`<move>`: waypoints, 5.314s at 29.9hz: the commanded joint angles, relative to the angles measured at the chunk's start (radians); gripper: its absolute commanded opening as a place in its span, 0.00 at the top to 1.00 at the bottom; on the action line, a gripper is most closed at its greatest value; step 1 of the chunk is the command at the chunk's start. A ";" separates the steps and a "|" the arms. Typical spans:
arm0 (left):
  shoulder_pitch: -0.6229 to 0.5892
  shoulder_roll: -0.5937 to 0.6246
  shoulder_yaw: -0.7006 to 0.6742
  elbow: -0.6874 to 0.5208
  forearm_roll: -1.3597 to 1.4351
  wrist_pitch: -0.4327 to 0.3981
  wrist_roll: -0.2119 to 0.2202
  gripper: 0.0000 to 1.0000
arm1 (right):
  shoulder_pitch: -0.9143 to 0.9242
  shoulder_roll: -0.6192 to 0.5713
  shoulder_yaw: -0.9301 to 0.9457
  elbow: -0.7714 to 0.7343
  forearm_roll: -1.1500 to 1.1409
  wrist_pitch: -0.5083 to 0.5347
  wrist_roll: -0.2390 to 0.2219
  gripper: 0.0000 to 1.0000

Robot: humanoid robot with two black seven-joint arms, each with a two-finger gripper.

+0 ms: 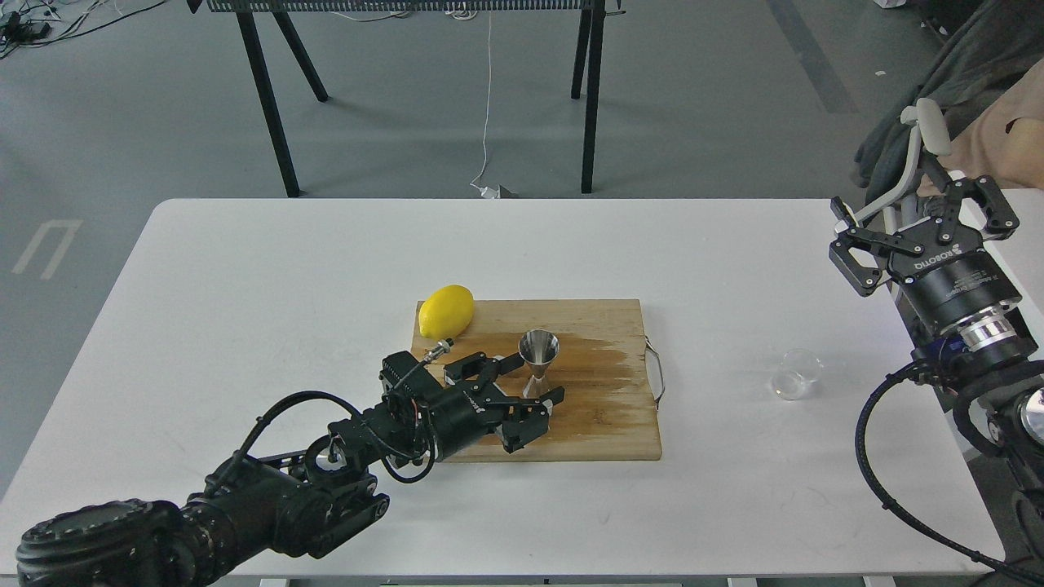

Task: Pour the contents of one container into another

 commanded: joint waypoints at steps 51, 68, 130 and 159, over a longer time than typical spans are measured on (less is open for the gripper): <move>0.052 0.847 -0.413 -0.579 -1.197 -0.962 0.000 0.15 | -0.002 0.016 -0.034 0.000 -0.001 0.000 0.000 0.01; 0.020 0.819 -0.468 -0.199 -2.006 -0.977 0.000 0.15 | -0.037 0.049 -0.028 0.000 0.007 0.000 -0.002 0.01; 0.046 0.750 -0.401 -0.133 -2.005 -0.977 0.000 0.14 | -0.264 0.133 -0.040 0.057 0.185 -0.654 -0.031 0.01; 0.061 0.733 -0.395 -0.133 -2.003 -0.977 0.000 0.14 | -0.111 0.150 -0.058 -0.086 0.180 -0.654 -0.028 0.02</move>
